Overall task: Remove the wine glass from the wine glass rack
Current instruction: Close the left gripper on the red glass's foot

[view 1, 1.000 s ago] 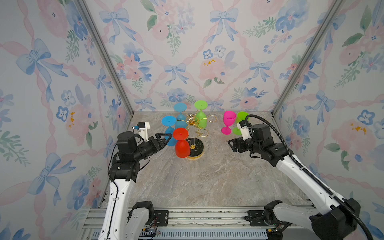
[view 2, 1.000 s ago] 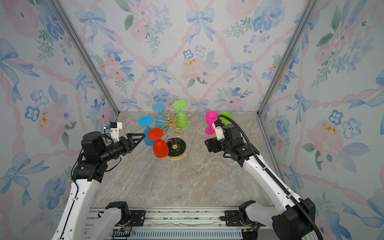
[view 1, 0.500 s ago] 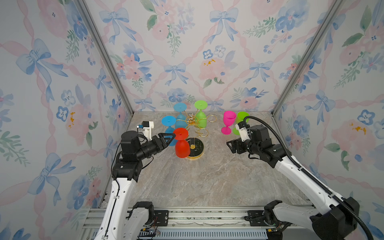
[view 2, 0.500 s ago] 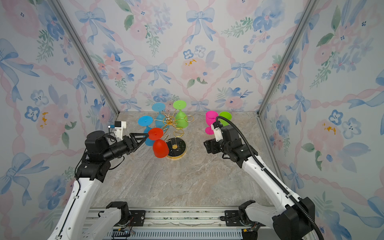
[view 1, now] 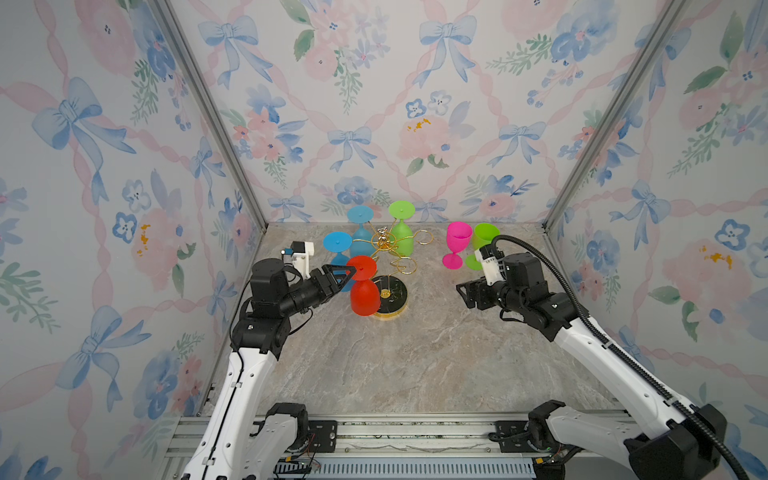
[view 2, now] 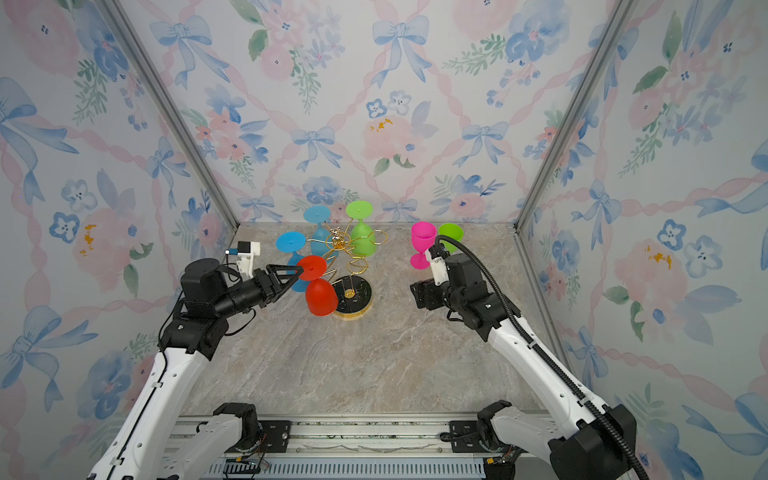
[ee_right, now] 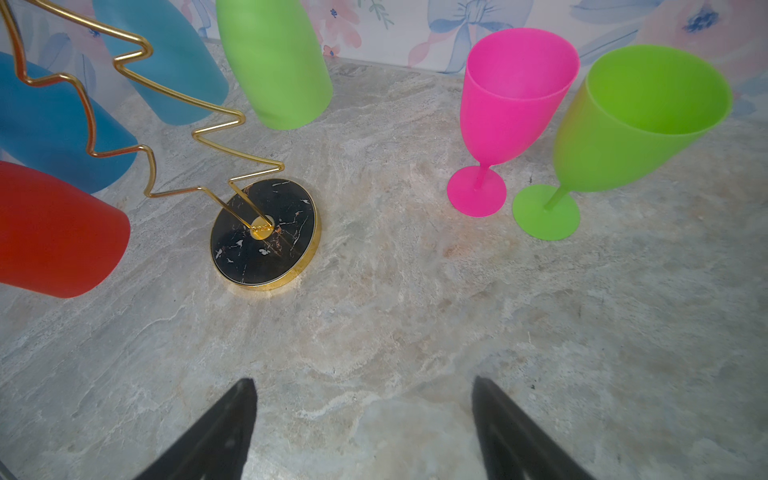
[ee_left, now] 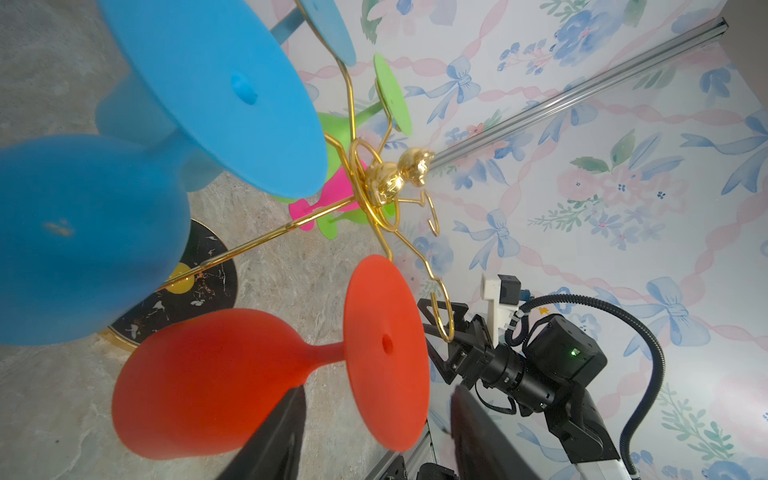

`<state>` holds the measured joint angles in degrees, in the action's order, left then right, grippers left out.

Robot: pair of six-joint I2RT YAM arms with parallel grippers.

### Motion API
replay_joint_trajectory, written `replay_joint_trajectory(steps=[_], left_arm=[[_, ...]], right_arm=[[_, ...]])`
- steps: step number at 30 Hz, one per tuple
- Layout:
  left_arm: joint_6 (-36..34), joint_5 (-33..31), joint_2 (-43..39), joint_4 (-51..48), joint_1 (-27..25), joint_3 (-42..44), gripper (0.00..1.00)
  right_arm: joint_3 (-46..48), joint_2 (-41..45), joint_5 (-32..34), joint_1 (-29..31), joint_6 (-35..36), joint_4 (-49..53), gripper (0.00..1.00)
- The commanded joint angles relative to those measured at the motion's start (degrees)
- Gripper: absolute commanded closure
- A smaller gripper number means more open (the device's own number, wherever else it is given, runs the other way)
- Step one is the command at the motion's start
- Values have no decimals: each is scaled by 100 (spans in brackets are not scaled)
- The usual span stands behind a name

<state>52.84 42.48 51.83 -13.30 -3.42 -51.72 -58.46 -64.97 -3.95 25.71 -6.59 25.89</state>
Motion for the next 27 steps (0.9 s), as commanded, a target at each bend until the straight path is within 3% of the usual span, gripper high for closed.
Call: replay_joint_trajectory(steps=[1,13,27], left_arm=[[105,-20,21,220,-47,57,44],[244,-72,147,405,-141,47,50],[354,-126,170,472,-150,31,70]], right_arm=[[97,164,99,61,-32,-5,16],[238,326,145,62,-31,-13,16],[282,374,157,72,-31,-39,16]])
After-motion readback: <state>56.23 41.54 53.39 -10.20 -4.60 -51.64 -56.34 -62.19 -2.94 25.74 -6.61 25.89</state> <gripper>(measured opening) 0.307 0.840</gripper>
